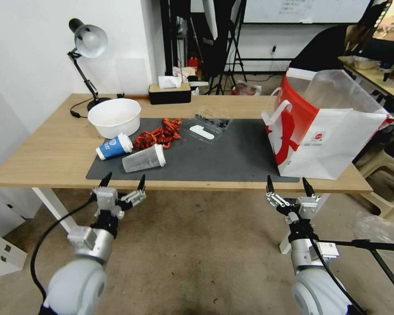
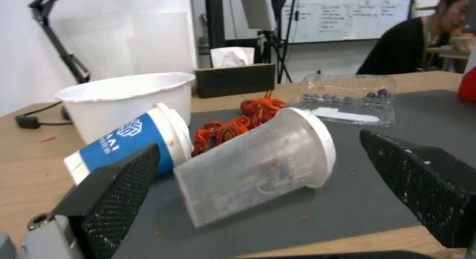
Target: Pick up the trash from the table and place it into the takeout bag.
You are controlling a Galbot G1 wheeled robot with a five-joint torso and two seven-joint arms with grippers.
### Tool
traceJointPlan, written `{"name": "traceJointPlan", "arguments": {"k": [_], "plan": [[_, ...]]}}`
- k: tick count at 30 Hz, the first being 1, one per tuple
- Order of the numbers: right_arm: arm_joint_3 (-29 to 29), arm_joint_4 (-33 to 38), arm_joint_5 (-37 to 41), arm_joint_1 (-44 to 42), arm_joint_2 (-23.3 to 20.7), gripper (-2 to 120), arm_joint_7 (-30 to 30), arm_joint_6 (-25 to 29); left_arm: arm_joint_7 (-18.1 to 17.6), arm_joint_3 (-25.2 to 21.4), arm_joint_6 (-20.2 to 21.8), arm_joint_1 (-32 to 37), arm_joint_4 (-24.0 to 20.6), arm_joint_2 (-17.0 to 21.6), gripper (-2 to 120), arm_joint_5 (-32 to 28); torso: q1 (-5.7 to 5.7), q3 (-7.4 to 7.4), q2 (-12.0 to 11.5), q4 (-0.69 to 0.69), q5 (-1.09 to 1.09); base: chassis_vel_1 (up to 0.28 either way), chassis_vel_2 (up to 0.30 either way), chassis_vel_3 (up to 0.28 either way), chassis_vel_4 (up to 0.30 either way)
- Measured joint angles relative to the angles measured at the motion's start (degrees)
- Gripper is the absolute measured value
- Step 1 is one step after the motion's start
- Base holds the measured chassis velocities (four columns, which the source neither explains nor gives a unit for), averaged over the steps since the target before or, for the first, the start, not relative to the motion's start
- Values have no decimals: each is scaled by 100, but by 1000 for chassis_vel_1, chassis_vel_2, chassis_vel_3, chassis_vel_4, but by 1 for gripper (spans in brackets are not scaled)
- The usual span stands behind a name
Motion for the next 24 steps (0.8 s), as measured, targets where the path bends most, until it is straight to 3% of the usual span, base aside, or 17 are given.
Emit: {"name": "traceJointPlan", "arguments": {"k": [2, 7, 10, 14, 18, 24], "plan": [[-36, -45, -3, 72, 15, 100, -2, -34, 151, -6, -75, -220, 250, 414, 100, -313, -1, 0, 0, 2, 0, 0, 0, 0, 0], [-44, -81, -4, 107, 24, 100, -5, -55, 397, 41, -101, -501, 523, 952, 100, -658, 0, 0, 0, 0, 0, 0, 0, 0, 0], [-53, -117, -5, 145, 19, 100, -13, -68, 712, 105, 64, -764, 749, 1503, 100, -1133, 0, 0, 0, 2, 2, 0, 0, 0, 0], [-57, -139, -6, 180, 14, 100, -15, -76, 920, 182, 193, -926, 899, 1807, 100, -1448, 0, -1, 0, 0, 0, 0, 0, 0, 0], [-92, -207, 6, 282, -16, 100, -23, -101, 1464, 396, 236, -1234, 1280, 2248, 100, -1640, 0, -1, 0, 3, 1, 0, 0, 0, 0], [-86, -231, 8, 290, 6, 100, -26, -102, 1756, 854, 229, -1746, 1769, 2575, 100, -1669, 0, 0, 0, 0, 1, 0, 0, 0, 0]]}}
